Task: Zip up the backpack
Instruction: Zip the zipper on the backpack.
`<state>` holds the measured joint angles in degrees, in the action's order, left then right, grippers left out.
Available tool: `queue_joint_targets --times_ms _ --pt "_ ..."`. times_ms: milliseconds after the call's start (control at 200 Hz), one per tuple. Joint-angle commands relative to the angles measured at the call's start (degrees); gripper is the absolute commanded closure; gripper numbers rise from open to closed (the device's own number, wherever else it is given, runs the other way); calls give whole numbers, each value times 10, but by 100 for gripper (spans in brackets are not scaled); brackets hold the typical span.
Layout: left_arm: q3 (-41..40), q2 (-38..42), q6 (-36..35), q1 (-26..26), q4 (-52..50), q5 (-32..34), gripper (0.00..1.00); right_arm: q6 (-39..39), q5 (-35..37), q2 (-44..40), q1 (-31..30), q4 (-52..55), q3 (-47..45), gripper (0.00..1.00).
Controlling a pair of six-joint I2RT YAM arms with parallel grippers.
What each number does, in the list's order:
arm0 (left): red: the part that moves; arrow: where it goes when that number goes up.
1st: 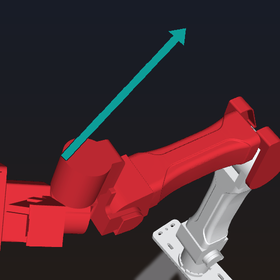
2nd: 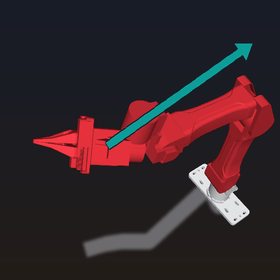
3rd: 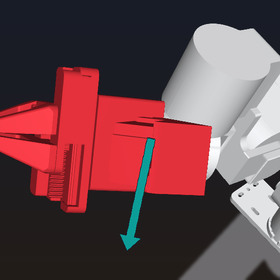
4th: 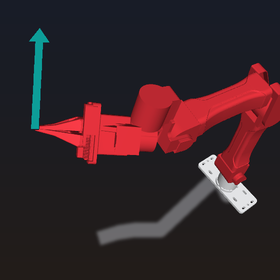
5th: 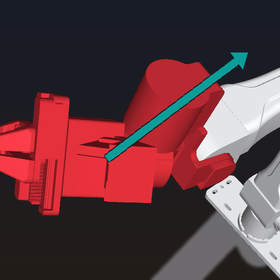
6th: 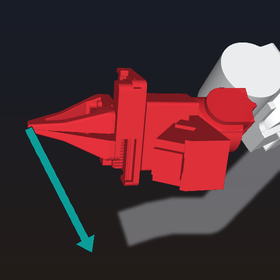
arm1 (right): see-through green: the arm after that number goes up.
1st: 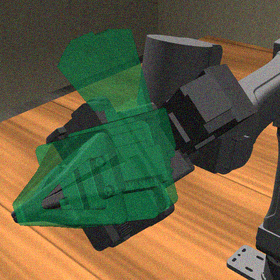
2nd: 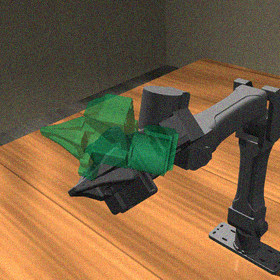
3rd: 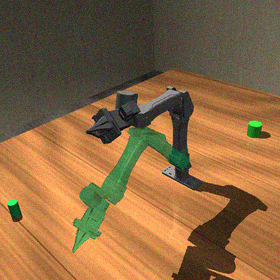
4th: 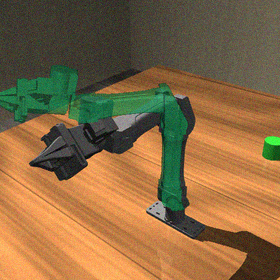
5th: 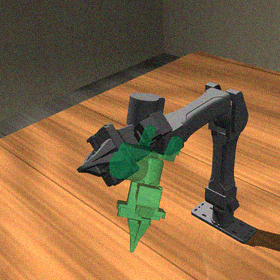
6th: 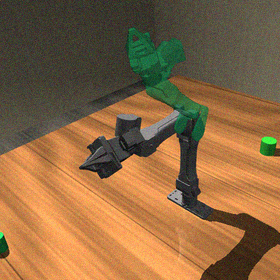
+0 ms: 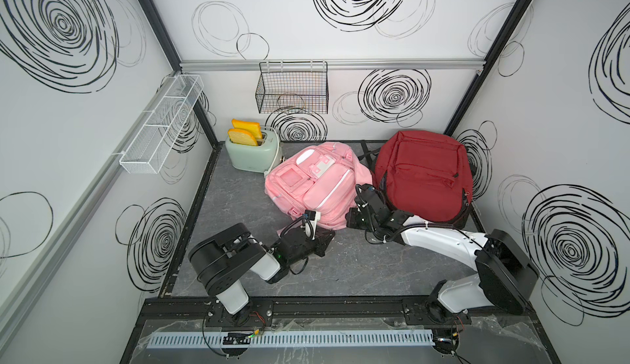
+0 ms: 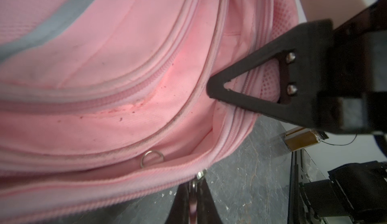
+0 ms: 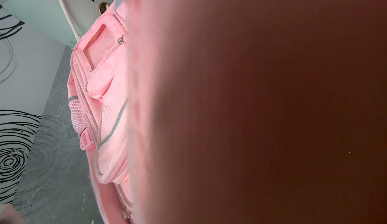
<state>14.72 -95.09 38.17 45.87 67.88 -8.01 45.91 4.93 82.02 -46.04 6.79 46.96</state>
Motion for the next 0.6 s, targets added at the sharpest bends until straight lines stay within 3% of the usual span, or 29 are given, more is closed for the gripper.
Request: queue_joint_targets --times_ms 0,595 --pt "1 -4 2 1 -6 4 100 -53 25 -29 -5 -20 31 100" --pt "-12 7 12 -10 -6 16 100 -107 -6 -35 39 12 36 100"
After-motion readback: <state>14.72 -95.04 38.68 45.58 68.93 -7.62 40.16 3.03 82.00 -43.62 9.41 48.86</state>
